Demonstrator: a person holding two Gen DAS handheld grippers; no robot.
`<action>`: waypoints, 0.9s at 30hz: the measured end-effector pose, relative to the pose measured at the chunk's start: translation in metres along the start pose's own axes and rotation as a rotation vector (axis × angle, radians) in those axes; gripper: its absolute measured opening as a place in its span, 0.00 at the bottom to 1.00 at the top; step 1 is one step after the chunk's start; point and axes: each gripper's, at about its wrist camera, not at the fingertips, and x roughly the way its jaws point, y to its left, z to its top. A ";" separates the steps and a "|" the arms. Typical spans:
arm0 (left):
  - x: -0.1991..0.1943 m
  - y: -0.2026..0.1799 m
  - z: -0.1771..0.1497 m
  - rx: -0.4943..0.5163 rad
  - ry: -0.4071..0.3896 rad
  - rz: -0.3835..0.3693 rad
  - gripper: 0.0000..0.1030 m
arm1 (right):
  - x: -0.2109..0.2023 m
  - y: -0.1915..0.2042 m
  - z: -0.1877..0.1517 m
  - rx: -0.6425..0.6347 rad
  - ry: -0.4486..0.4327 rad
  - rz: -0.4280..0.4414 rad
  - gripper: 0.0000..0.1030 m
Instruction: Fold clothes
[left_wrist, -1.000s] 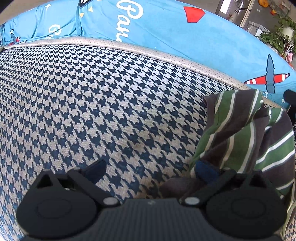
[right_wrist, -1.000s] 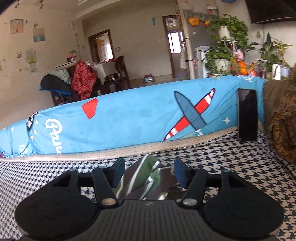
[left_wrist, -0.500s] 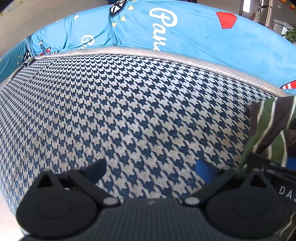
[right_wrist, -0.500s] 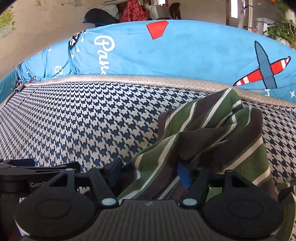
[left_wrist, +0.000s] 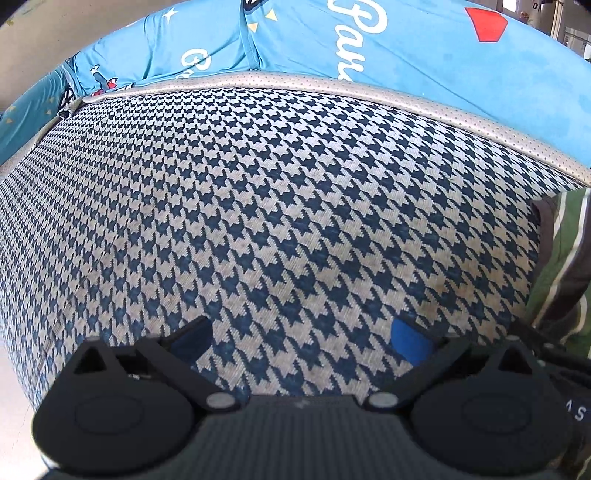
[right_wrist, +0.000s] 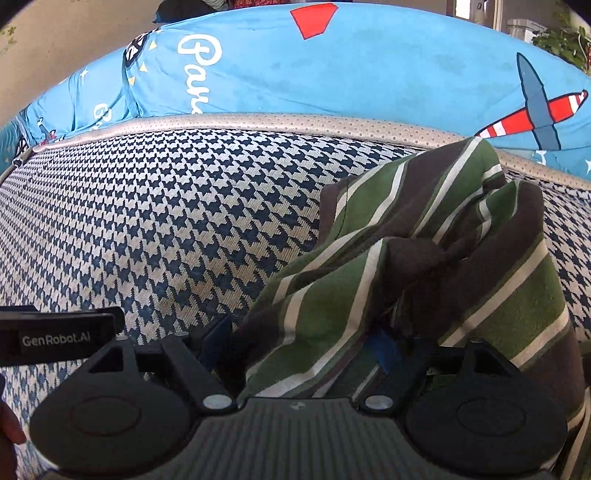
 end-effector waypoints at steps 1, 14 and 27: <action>0.000 0.001 0.001 -0.003 0.000 -0.002 1.00 | 0.000 0.002 -0.001 -0.009 -0.006 -0.007 0.72; -0.001 0.013 0.008 -0.036 -0.026 -0.021 1.00 | -0.014 0.001 0.006 0.067 -0.135 0.014 0.14; -0.015 0.060 0.025 -0.151 -0.141 0.110 1.00 | -0.052 0.043 0.019 0.001 -0.253 0.361 0.15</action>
